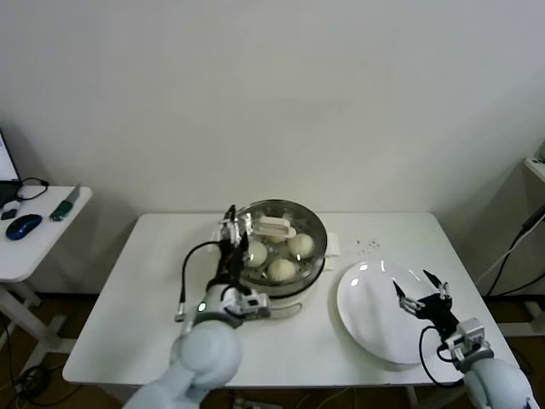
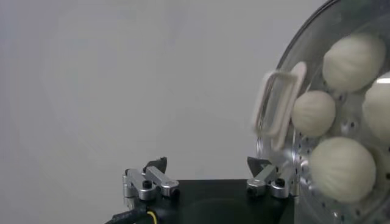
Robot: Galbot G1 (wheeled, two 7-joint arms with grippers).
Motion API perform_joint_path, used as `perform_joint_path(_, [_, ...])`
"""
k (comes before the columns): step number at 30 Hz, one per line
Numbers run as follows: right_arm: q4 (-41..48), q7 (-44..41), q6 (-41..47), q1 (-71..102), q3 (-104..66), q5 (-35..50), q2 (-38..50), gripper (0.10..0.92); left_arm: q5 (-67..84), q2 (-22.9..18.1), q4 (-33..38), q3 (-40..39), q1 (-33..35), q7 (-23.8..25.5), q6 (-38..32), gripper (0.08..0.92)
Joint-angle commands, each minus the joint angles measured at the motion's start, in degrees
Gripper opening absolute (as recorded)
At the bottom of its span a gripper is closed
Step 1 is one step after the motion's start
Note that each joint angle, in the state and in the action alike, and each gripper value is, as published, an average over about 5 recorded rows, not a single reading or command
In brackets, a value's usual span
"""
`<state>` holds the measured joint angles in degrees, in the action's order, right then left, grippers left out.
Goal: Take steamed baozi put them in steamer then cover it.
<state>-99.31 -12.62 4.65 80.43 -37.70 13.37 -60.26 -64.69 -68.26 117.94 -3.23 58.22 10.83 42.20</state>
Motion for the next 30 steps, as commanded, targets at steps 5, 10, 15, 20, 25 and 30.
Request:
perform_joint_path(5, [-0.5,-0.5,-0.9,-0.7,0.6,0.6,-1.3,0.823,52.0,2.1,5.2,27.4,17.4,-23.4,-26.0,0.823])
perform_joint_path(10, [-0.2,-1.0,-2.2,-0.7,0.8,0.4,-2.1,0.823,63.4,-2.1,2.1,34.4,23.8,-24.1,-38.2,0.823])
perform_joint_path(15, [0.0,-1.9,-4.5,-0.3,1.1,0.2,-3.0,0.823,70.9,-6.2,-0.9,36.1,26.5,-22.8,-42.7,0.823])
perform_joint_path(20, [0.0,-3.0,-7.1,0.3,1.0,0.0,-4.1,0.823,74.8,-8.3,-5.0,35.9,26.4,-20.7,-45.3,0.823])
perform_joint_path(25, [1.1,-2.8,-7.8,0.0,0.9,0.3,-4.9,0.823,72.5,-7.9,-5.3,34.4,26.8,-20.0,-45.8,0.823])
perform_joint_path(30, [2.1,-2.5,-8.4,-0.5,0.6,1.0,-5.5,0.823,69.5,-7.8,-5.5,34.1,27.1,-18.7,-45.2,0.823])
